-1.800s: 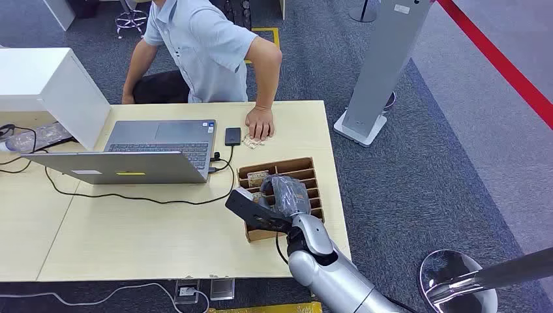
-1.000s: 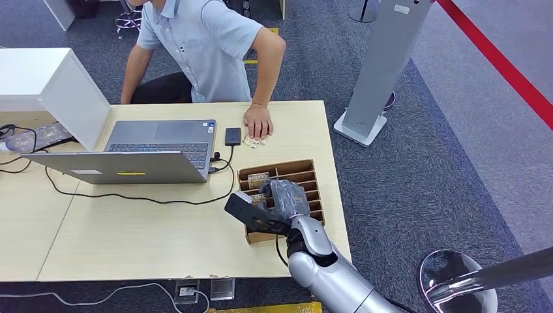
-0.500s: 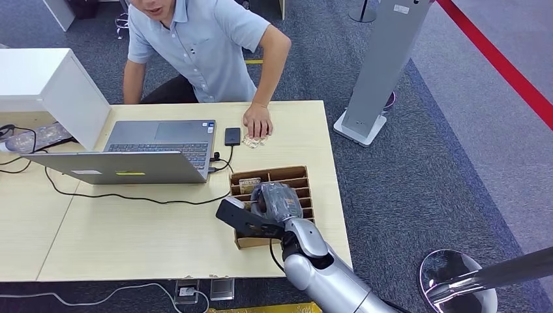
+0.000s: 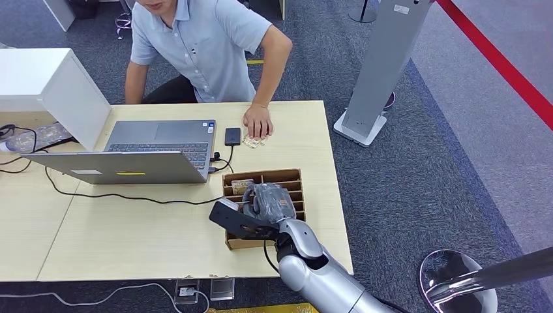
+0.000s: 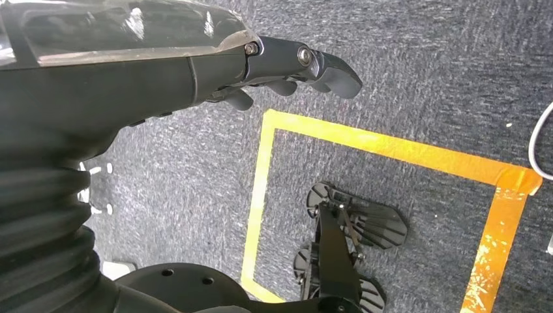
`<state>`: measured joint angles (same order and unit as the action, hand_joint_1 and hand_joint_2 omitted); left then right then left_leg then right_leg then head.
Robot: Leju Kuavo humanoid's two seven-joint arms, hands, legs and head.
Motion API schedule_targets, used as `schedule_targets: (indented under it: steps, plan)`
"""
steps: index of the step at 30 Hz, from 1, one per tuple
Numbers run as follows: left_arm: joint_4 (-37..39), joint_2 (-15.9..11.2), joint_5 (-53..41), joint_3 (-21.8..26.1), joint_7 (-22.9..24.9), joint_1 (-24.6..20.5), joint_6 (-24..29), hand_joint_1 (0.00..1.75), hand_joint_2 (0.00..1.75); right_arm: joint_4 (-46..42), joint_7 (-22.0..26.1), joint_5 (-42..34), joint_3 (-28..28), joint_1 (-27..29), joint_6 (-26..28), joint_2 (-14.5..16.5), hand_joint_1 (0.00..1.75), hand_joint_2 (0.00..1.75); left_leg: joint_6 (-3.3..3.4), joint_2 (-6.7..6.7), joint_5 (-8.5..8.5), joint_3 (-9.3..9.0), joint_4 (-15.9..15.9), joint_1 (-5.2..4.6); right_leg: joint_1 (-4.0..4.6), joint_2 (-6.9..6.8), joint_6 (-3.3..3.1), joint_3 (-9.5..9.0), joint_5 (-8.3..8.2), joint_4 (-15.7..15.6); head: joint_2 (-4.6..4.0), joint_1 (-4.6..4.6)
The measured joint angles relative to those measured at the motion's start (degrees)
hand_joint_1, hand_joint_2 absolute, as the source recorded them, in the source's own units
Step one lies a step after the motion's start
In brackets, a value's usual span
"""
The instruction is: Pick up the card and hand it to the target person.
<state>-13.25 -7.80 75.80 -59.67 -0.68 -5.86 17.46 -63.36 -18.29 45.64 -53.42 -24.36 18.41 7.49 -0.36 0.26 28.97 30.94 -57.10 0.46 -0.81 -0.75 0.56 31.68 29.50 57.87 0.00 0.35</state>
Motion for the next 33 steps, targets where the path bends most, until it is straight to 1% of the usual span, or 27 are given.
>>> schedule_targets:
  steps: [2,4,6,8,10,12,14,16,18,21,24,28,33]
  plan:
    - [0.00,0.02,-0.02,0.09,-0.14,0.02,0.01,0.00,1.75,-0.09,1.84,-0.68,-0.02,0.36,3.75,-0.04,1.75,1.75,0.00,0.00,0.00,0.01,0.00,0.00,0.00,0.00,0.00,0.01,0.00,0.00,0.00,-0.01]
    - [0.00,0.04,-0.24,0.13,-0.40,0.04,-0.11,0.00,1.75,-0.69,5.44,-1.96,0.19,0.96,9.59,-0.22,1.75,1.75,0.00,0.00,0.00,0.01,0.00,0.00,0.00,0.00,0.00,0.02,0.00,0.00,0.00,-0.01]
    - [0.00,0.04,-0.57,0.13,-0.67,0.07,-0.31,0.00,1.75,-2.06,10.76,-3.61,0.81,1.83,15.88,-0.55,1.75,1.75,0.00,0.00,0.00,0.02,0.00,0.00,0.00,0.00,0.00,0.03,0.00,0.00,0.00,0.02]
    - [0.00,0.04,-0.92,0.13,-0.88,0.11,-0.54,0.00,1.75,-3.99,17.13,-4.82,1.97,3.16,19.92,-0.82,1.75,1.75,0.00,0.00,0.00,0.03,0.00,0.00,0.00,0.00,0.00,0.04,0.00,0.00,0.00,0.06]
    - [0.00,0.04,-1.15,0.13,-1.03,0.17,-0.70,0.00,1.75,-6.44,24.30,-5.38,3.94,5.31,21.25,-0.86,1.75,1.75,0.00,-0.01,0.01,0.04,0.00,0.00,0.00,0.00,0.00,0.05,0.00,-0.01,0.01,0.09]
    - [0.00,0.04,-1.21,0.13,-1.10,0.24,-0.79,0.00,1.75,-8.87,30.64,-5.98,6.38,7.74,21.43,-0.58,1.75,1.75,-0.01,-0.01,0.01,0.05,0.00,0.00,0.00,-0.01,0.00,0.06,0.01,-0.01,0.01,0.10]
    - [0.00,0.04,-1.27,0.13,-1.14,0.28,-0.84,0.00,1.75,-10.99,34.62,-6.58,8.89,9.68,21.47,-0.15,1.75,1.75,-0.01,-0.01,0.01,0.05,0.00,0.00,0.00,0.00,0.00,0.06,0.01,-0.01,0.00,0.05]
    - [0.00,0.04,-1.43,0.13,-1.19,0.29,-0.93,0.00,1.75,-12.77,36.30,-6.96,11.11,11.08,21.49,0.23,1.75,1.75,-0.01,0.00,0.01,0.04,0.00,0.00,0.00,0.00,0.00,0.05,0.00,-0.01,0.00,0.01]
    - [0.00,0.04,-1.62,0.13,-1.22,0.30,-1.13,0.00,1.75,-13.85,36.24,-7.39,12.66,11.92,21.50,0.49,1.75,1.75,-0.01,0.00,0.01,0.03,0.00,0.00,0.00,0.00,0.00,0.04,0.00,-0.01,0.00,0.00]
    - [0.00,0.04,-1.90,0.13,-1.22,0.30,-1.33,0.00,1.75,-14.56,34.51,-8.34,14.31,12.32,21.51,0.58,1.75,1.75,0.00,0.00,-0.01,0.02,0.00,0.00,0.00,0.00,-0.01,0.02,-0.01,-0.01,0.00,0.02]
    - [0.00,0.04,-2.24,0.13,-1.19,0.28,-1.53,0.00,1.75,-14.25,30.19,-9.99,14.92,11.56,21.50,0.51,1.75,1.75,0.00,0.00,-0.01,0.03,0.00,0.00,0.00,0.00,-0.02,0.01,-0.02,0.00,0.00,0.02]
    - [0.00,0.04,-3.04,0.06,-1.12,0.22,-1.95,0.00,1.75,-11.45,22.77,-13.55,14.94,7.66,21.45,0.28,1.75,1.75,0.02,0.00,-0.02,0.05,0.00,0.00,0.00,0.00,-0.02,0.02,-0.02,0.00,0.01,0.04]
    - [0.00,0.04,-4.33,-0.36,-1.13,0.09,-2.57,0.00,1.75,-4.52,18.80,-17.35,14.62,0.45,21.33,0.33,1.75,1.75,0.03,-0.01,-0.04,0.07,0.00,0.00,0.00,-0.01,-0.03,0.02,-0.05,0.03,0.01,0.03]
